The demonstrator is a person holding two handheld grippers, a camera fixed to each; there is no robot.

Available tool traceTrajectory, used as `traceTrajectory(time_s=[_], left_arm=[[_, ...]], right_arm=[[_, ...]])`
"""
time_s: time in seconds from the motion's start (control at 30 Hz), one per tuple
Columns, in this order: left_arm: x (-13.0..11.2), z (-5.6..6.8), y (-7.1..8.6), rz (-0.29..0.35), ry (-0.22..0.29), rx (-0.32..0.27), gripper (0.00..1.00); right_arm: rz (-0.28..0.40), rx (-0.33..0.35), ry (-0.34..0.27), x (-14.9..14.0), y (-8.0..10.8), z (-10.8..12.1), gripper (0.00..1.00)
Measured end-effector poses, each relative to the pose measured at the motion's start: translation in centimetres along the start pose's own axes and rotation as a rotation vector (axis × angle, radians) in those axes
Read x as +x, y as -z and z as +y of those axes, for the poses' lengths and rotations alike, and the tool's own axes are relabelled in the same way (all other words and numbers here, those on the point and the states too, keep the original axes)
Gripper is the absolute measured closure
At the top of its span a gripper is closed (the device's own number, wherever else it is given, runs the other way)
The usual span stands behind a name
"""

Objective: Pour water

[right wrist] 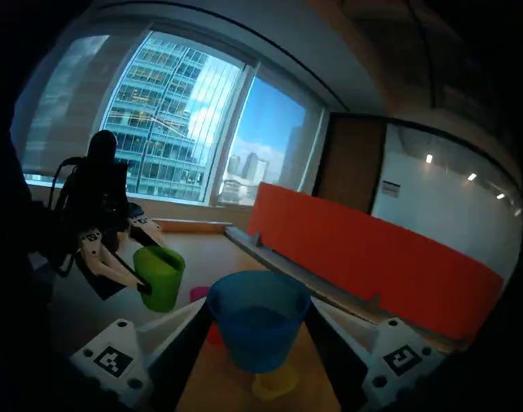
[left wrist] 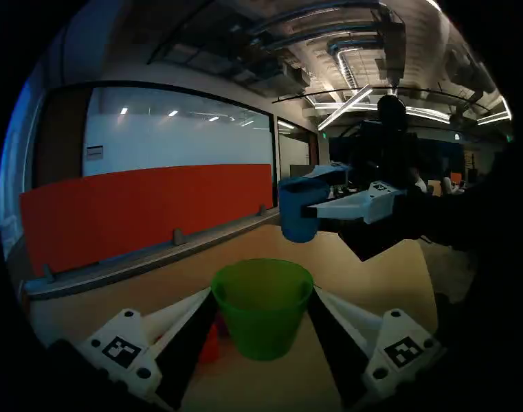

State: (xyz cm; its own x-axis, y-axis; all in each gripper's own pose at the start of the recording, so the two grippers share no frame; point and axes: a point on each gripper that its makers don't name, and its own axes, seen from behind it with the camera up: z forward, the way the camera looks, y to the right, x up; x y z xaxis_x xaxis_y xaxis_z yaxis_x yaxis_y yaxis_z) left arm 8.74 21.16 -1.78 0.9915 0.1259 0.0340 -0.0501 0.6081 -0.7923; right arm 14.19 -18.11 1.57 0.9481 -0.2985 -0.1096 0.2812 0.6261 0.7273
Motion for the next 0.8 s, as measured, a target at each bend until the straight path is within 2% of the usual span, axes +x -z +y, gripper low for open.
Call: traceTrajectory(time_s=[0.37, 0.8], left_arm=[[0.3, 1.2, -0.6, 0.012, 0.005, -0.023, 0.13], [0.8, 2.2, -0.8, 0.035, 0.010, -0.037, 0.13]], right_arm=[[0.033, -0.005, 0.154, 3.3, -1.0, 0.9, 0.09], [0.048, -0.013, 0.344, 6.0, -3.1, 1.1, 0.10]])
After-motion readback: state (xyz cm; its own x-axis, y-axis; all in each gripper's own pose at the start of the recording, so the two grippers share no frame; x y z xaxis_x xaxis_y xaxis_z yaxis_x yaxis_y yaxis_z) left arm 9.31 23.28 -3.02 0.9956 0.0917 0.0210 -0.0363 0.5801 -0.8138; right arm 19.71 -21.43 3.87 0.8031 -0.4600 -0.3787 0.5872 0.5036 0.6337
